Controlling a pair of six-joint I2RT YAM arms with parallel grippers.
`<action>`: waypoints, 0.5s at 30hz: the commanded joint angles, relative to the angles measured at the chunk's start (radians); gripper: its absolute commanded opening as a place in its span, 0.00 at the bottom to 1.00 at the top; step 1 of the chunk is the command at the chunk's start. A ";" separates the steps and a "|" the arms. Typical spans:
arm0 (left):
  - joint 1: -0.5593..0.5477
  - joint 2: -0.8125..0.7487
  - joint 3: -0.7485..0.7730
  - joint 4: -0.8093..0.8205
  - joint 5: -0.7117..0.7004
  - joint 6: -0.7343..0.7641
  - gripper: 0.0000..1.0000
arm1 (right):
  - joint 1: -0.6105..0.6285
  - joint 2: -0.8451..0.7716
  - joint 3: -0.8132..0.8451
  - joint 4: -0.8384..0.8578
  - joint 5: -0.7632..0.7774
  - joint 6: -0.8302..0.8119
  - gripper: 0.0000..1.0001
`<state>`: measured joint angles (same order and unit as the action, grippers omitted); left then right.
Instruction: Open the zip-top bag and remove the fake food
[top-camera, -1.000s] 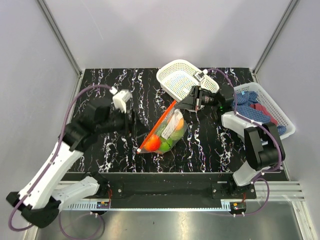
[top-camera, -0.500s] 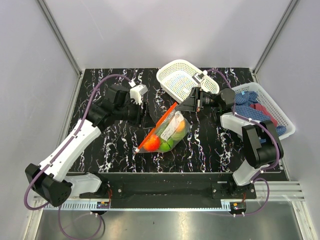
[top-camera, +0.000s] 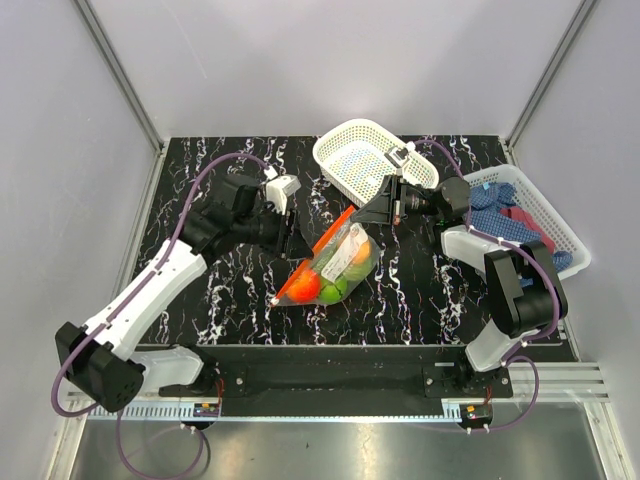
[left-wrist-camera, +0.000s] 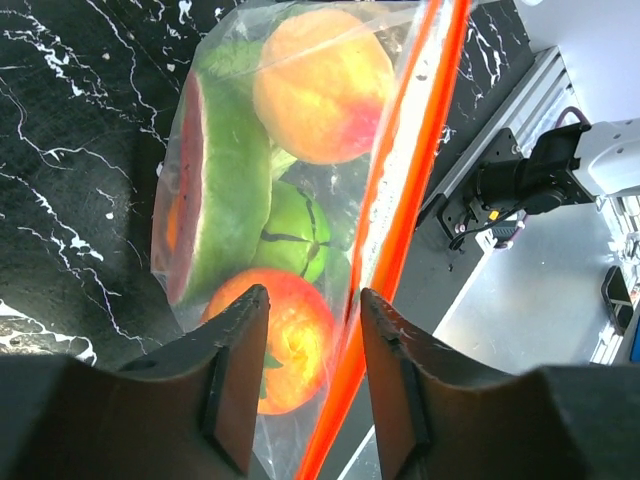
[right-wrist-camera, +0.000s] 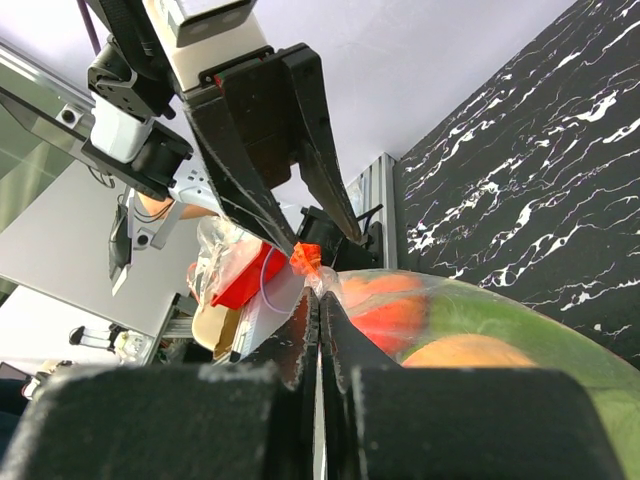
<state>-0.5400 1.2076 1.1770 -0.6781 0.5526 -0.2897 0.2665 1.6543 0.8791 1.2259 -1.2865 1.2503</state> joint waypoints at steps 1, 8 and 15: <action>0.002 0.015 -0.004 0.066 0.036 0.018 0.42 | -0.003 -0.051 0.020 0.004 0.001 -0.034 0.00; 0.003 0.061 -0.017 0.071 0.075 0.009 0.33 | 0.002 -0.071 0.024 -0.106 0.024 -0.100 0.00; 0.003 0.049 -0.008 0.095 0.106 -0.048 0.00 | 0.049 -0.122 0.081 -0.469 0.125 -0.322 0.00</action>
<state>-0.5400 1.2789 1.1515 -0.6323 0.6338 -0.3080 0.2783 1.6012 0.8837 0.9928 -1.2438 1.0977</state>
